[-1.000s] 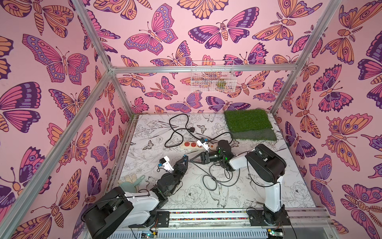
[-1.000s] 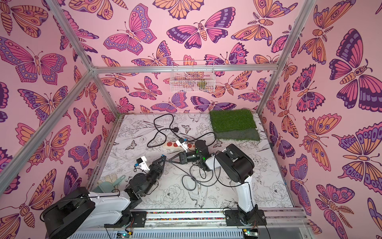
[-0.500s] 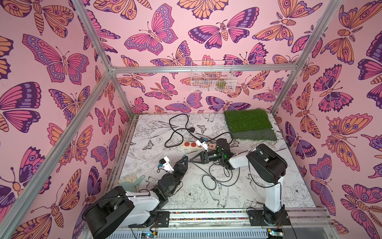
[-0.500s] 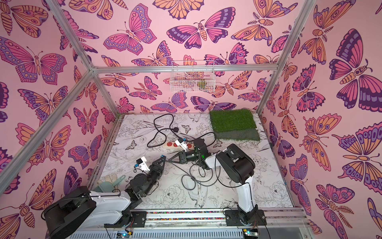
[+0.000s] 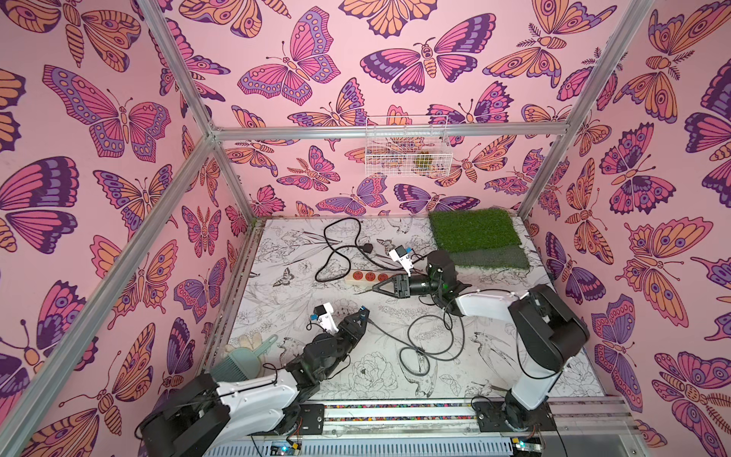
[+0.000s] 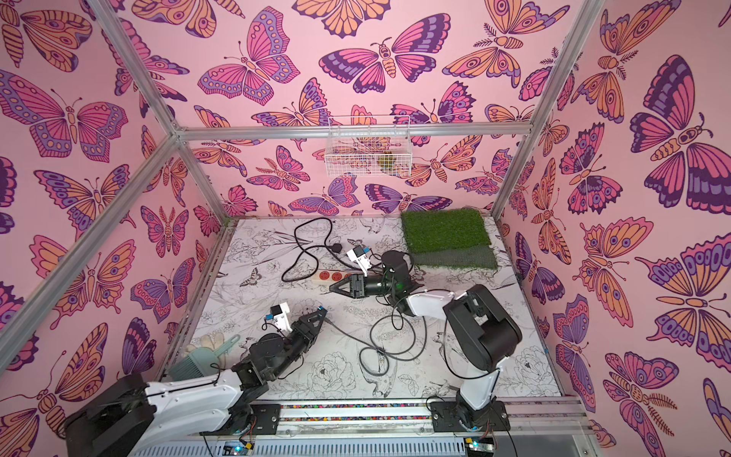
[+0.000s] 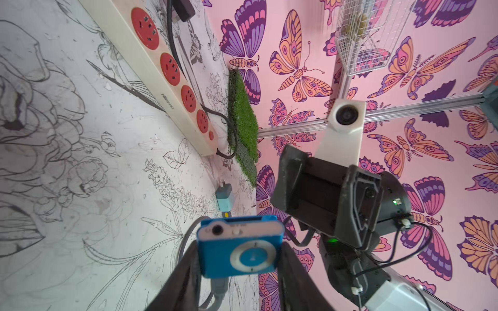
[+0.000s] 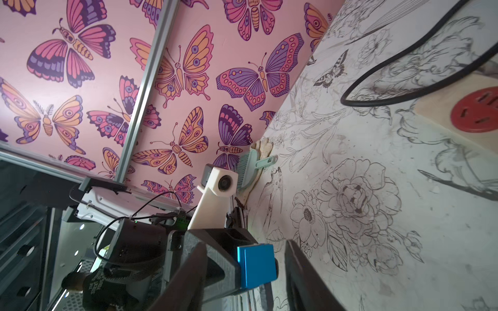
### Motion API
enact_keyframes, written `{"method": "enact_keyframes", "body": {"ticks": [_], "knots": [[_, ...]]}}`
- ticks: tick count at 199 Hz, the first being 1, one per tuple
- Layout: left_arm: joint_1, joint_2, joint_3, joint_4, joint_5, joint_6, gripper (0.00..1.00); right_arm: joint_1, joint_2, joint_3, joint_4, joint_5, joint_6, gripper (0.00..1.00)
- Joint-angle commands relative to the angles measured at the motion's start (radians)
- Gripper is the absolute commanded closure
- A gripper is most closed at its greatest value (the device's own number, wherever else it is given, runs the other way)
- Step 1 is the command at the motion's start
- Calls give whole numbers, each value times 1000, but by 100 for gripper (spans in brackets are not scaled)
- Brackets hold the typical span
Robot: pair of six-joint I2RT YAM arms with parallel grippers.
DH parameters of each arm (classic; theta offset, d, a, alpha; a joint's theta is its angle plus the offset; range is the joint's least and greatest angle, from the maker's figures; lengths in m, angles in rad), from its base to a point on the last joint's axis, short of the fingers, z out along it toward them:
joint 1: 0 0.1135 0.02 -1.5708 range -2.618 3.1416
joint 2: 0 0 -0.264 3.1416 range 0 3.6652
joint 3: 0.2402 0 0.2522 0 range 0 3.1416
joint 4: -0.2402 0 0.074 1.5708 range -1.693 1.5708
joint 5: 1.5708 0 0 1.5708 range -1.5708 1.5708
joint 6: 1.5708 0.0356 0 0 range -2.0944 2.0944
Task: Charge mp3
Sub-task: Insert the charging cable into the MP3 player, then place the MP3 player at the center of the board.
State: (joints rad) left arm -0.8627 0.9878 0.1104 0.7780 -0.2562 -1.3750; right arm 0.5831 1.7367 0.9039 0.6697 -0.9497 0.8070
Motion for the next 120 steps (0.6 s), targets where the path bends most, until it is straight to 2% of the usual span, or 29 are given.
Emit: {"method": "enact_keyframes", "body": {"ticks": [1, 31, 40, 59, 82, 120], "knots": [[-3, -89, 104, -432, -41, -3, 100, -16, -101, 2, -344, 137, -222, 47], [-4, -117, 185, -705, -81, -37, 100, -14, -240, 11, -643, 372, -362, 41], [-3, -100, 207, -789, -86, -69, 100, -13, -270, 6, -697, 410, -391, 40], [-4, -34, 262, -882, -64, -108, 100, -1, -324, -5, -822, 570, -437, 37], [-4, 49, 285, -925, -28, -144, 100, 19, -350, -17, -960, 761, -482, 36], [-4, 156, 313, -944, 4, -165, 100, 29, -328, -17, -1091, 944, -491, 36]]}}
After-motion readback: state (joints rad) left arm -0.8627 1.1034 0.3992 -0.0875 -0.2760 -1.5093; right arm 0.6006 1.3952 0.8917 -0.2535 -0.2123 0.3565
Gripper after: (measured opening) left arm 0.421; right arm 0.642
